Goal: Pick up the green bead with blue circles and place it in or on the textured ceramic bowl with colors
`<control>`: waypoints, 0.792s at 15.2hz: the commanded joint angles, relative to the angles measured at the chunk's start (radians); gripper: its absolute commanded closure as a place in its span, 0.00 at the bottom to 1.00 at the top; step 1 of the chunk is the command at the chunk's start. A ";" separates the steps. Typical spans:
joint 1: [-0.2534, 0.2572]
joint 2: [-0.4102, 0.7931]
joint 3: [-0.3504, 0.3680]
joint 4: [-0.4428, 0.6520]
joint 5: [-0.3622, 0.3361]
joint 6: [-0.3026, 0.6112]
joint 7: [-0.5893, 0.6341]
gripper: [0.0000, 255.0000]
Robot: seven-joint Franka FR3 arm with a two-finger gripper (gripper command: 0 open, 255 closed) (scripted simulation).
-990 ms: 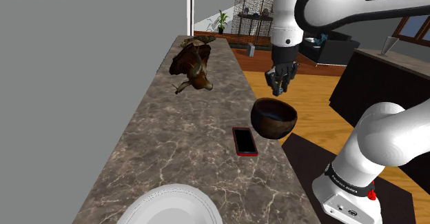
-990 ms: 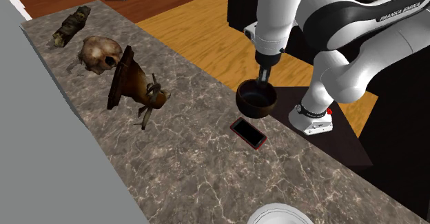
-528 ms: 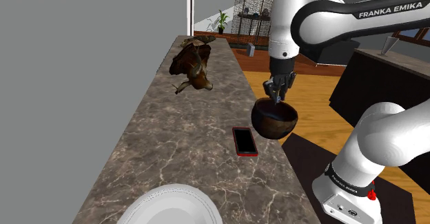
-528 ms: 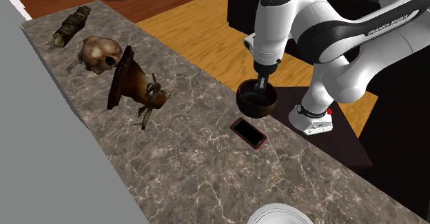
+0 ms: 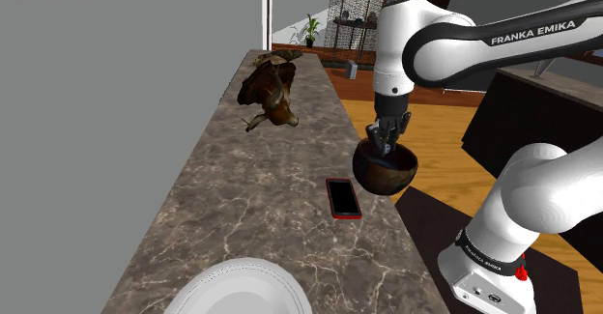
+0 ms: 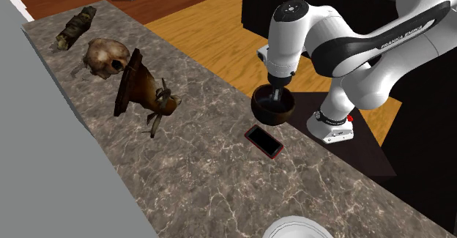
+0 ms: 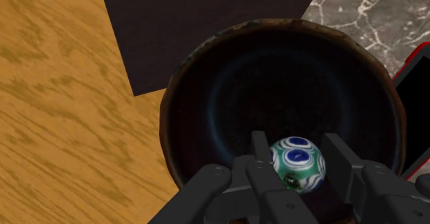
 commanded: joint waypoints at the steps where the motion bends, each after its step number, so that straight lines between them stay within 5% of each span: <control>1: 0.000 0.000 0.000 -0.001 0.000 0.002 0.000 1.00; 5: 0.000 0.000 0.000 -0.001 0.000 0.002 0.000 1.00; 6: 0.000 0.000 0.000 -0.001 0.000 0.002 0.000 0.00; 12: 0.000 -0.001 0.000 0.032 0.000 -0.032 0.000 0.00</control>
